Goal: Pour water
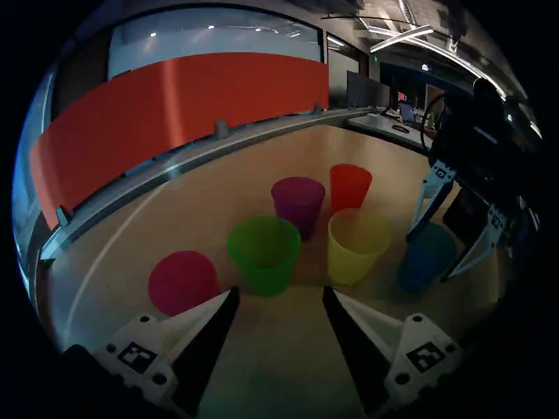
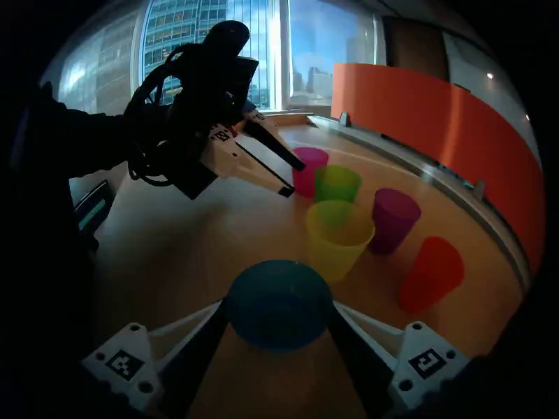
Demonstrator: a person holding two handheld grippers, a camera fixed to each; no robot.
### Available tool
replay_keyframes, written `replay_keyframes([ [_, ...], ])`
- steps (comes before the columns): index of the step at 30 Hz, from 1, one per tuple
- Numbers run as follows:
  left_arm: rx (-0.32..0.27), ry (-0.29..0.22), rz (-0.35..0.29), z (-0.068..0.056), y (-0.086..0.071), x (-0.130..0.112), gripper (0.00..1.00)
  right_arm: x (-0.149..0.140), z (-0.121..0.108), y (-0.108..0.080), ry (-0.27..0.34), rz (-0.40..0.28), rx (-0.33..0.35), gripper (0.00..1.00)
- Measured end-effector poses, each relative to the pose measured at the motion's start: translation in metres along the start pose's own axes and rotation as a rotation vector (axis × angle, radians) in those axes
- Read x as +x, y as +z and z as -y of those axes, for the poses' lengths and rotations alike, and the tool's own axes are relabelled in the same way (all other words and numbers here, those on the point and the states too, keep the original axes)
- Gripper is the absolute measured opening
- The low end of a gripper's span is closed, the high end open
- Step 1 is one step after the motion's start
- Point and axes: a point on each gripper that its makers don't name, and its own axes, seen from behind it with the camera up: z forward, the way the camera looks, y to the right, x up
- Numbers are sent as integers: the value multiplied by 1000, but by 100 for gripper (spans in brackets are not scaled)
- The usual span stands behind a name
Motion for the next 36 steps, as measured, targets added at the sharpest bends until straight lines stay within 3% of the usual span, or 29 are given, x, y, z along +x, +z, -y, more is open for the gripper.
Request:
replay_keyframes([
  [2, 4, 0, 2, 2, 2, 0, 88, 0, -1, 1, 0, -2, -4, 92],
  [36, 32, 9, -4, 15, 44, 17, 88, -2, 0, -2, 0, -3, 16, 92],
])
